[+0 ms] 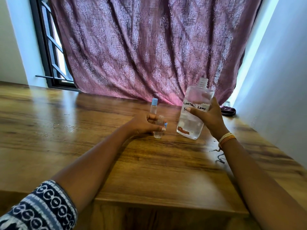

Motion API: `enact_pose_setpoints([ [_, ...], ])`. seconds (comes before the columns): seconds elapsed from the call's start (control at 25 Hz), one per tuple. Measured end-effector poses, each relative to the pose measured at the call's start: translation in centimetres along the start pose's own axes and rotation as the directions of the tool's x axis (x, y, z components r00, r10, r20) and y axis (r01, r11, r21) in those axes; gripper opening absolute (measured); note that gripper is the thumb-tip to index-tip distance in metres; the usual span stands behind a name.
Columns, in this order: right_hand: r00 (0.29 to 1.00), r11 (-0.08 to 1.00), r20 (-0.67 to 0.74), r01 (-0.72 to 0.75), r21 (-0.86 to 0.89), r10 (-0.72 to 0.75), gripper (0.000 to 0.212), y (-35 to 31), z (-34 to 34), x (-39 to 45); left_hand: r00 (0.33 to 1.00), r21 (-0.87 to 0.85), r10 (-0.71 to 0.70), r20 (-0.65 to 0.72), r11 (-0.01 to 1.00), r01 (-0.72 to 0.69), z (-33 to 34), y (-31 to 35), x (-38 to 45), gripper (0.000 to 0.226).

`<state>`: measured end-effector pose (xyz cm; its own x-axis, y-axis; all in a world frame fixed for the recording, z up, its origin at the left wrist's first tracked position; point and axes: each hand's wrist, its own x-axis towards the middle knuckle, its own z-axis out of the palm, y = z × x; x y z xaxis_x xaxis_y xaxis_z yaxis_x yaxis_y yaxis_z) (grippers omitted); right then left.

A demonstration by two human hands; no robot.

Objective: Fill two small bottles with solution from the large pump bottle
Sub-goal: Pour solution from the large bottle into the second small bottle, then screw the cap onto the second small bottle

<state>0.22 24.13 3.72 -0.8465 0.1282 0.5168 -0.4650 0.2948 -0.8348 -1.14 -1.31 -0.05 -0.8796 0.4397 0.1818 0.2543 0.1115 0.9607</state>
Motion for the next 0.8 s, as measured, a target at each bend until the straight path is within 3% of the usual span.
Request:
enact_pose_setpoints([
  [0.16, 0.964, 0.995, 0.250, -0.097, -0.003, 0.095, 0.064, 0.2, -0.9, 0.4, 1.000, 0.015, -0.008, 0.006, 1.000, 0.008, -0.1, -0.2, 0.2, 0.037],
  [0.28, 0.926, 0.975, 0.313, -0.175, -0.138, 0.211, 0.088, 1.2, -1.7, 0.4, 0.999, -0.006, -0.034, 0.001, 0.999, 0.034, -0.2, -0.6, 0.4, 0.040],
  [0.4, 0.910, 0.942, 0.294, -0.218, -0.256, 0.291, 0.098, 2.0, -2.0, 0.4, 1.000, -0.018, -0.023, 0.004, 1.000, 0.023, -0.1, -0.6, 0.3, 0.035],
  [0.64, 0.960, 0.918, 0.082, -0.227, -0.325, 0.267, 0.088, 2.1, -1.4, -0.1, 1.000, -0.020, 0.007, 0.010, 1.000, -0.007, -0.1, -0.6, 0.3, 0.032],
  [0.8, 0.920, 0.768, 0.084, -0.266, -0.583, 0.383, 0.076, 0.8, -1.7, -0.1, 1.000, 0.032, 0.004, 0.007, 0.999, -0.004, -0.4, -1.1, 0.6, 0.035],
])
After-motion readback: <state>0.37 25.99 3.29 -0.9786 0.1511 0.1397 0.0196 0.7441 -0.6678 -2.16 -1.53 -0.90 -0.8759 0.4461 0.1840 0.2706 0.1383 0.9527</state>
